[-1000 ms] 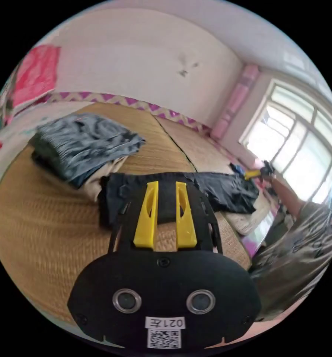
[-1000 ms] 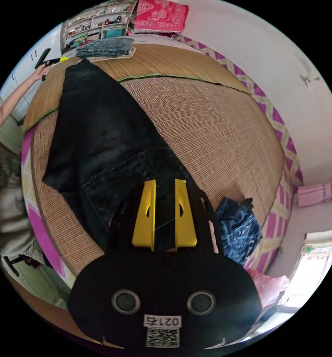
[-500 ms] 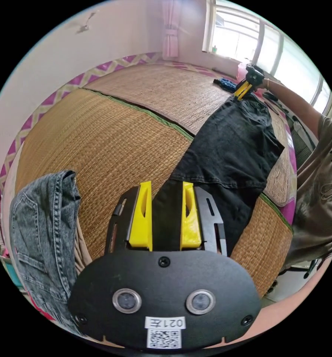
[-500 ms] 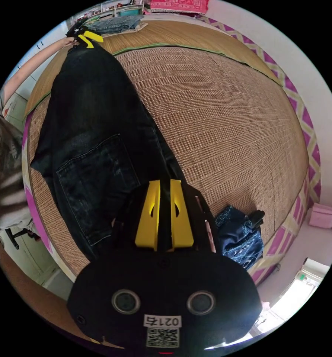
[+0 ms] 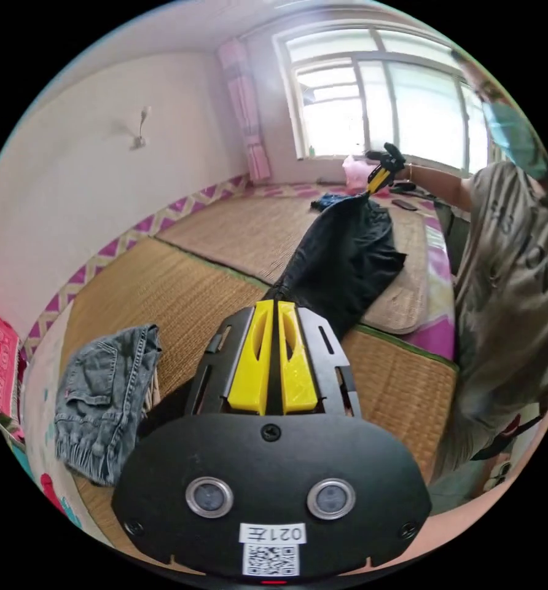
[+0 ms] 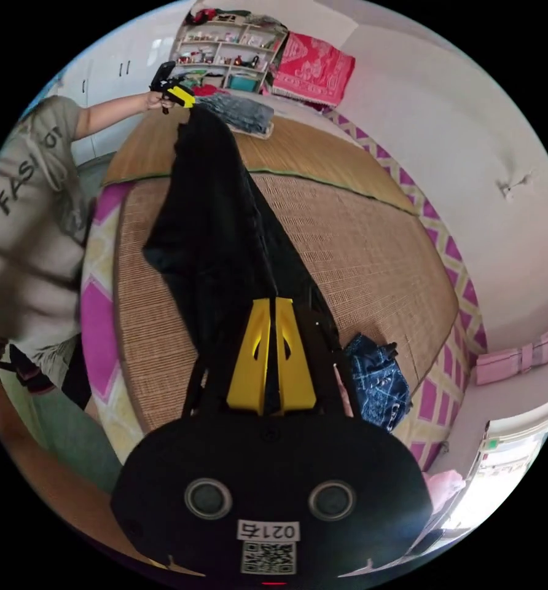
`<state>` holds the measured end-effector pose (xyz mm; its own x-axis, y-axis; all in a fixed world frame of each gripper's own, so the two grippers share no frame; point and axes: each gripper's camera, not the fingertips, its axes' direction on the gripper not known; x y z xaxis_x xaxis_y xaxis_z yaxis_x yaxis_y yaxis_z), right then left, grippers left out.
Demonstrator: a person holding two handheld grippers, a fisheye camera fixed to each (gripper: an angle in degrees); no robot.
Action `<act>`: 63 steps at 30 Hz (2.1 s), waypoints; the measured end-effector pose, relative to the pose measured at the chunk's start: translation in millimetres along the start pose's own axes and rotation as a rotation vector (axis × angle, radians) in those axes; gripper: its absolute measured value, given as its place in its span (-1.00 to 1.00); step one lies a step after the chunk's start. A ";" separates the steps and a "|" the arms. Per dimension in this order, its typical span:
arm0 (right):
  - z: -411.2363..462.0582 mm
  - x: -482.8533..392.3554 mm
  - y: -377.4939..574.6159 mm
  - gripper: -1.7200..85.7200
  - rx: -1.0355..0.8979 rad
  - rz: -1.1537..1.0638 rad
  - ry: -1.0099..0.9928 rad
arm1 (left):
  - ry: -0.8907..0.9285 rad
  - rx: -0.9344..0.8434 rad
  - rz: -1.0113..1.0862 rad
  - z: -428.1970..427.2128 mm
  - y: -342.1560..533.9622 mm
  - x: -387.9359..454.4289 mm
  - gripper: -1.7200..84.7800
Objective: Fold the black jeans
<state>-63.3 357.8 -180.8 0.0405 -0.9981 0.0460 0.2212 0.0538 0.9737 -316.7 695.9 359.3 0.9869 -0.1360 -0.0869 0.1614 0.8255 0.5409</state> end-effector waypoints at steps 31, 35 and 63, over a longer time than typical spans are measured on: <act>-214.4 -147.7 298.9 -0.98 0.355 0.507 -0.138 | -0.133 0.059 -1.010 -212.0 400.1 43.6 -0.66; -208.9 -151.0 289.2 -0.98 0.314 0.482 -0.176 | -0.131 0.010 -1.029 -202.7 408.4 18.8 -0.83; -193.1 -116.2 187.7 -0.98 -0.021 0.532 0.029 | -0.109 0.428 -1.307 -373.5 546.3 36.5 -0.81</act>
<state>161.7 489.5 -46.4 0.1792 -0.8315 0.5258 0.1823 0.5533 0.8128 -191.8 1346.5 339.2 0.1116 -0.7325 -0.6716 0.9291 -0.1628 0.3320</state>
